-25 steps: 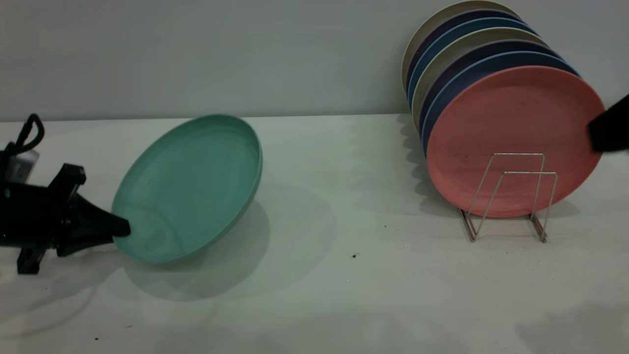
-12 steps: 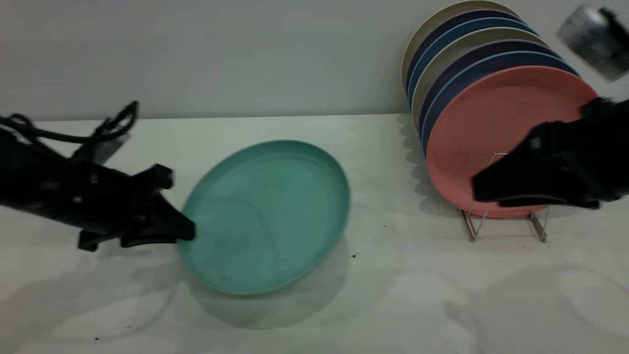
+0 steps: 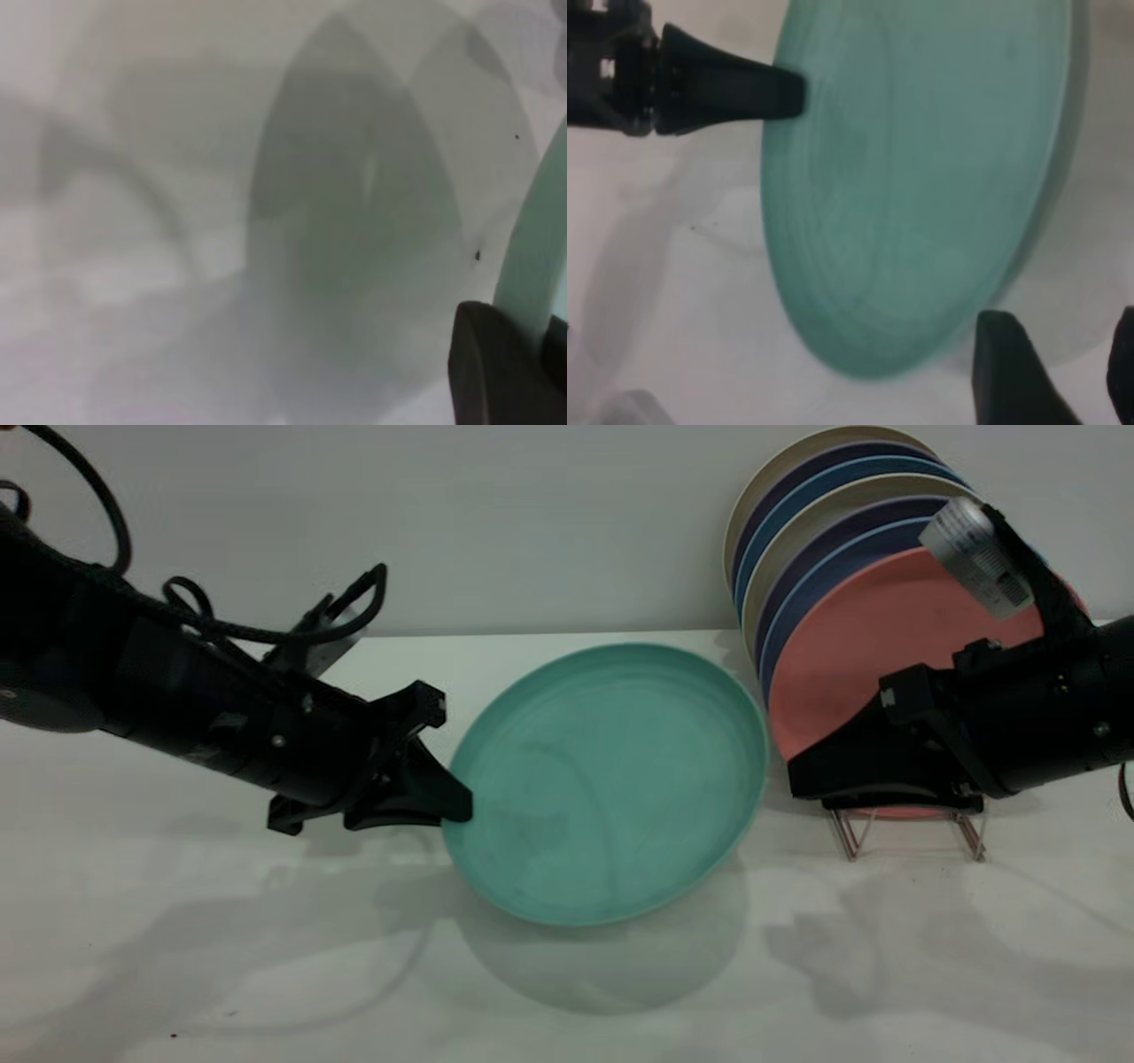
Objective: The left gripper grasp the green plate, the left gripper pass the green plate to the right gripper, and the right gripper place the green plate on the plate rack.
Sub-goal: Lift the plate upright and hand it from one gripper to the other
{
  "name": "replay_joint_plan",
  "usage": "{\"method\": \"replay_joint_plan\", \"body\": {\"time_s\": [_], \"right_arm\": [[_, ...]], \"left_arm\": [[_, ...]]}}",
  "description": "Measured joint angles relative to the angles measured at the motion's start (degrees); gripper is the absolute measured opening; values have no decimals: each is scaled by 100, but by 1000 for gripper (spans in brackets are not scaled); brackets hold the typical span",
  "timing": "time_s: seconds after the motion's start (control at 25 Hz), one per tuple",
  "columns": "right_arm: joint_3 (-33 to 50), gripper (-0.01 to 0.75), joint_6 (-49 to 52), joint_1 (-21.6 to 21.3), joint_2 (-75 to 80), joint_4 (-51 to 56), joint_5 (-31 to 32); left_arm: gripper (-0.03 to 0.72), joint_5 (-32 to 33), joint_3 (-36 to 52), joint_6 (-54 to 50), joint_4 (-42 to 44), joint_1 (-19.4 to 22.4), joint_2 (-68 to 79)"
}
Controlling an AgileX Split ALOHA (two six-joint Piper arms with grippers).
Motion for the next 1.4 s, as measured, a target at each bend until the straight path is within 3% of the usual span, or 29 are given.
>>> {"method": "replay_joint_plan", "body": {"time_s": [0.36, 0.6, 0.72, 0.88, 1.04, 1.24, 1.4], "right_arm": [[-229, 294, 9, 0, 7, 7, -218], [-229, 281, 164, -4, 7, 11, -333], [-229, 220, 318, -4, 7, 11, -343], [-229, 84, 537, -18, 7, 62, -464], [-229, 46, 605, -49, 7, 63, -670], [-229, 36, 608, -98, 7, 63, -732], [-229, 37, 608, -98, 7, 63, -630]], "left_arm": [[14, 53, -6, -22, 0, -408, 0], [14, 347, -17, -28, 0, -471, 0], [14, 358, -17, 54, 0, -471, -16], [14, 430, -17, 286, 0, -466, -114], [31, 766, -17, 571, -115, -453, -127], [109, 1318, -17, 748, -110, -344, -127], [292, 1861, -17, 772, 178, -182, -127]]}}
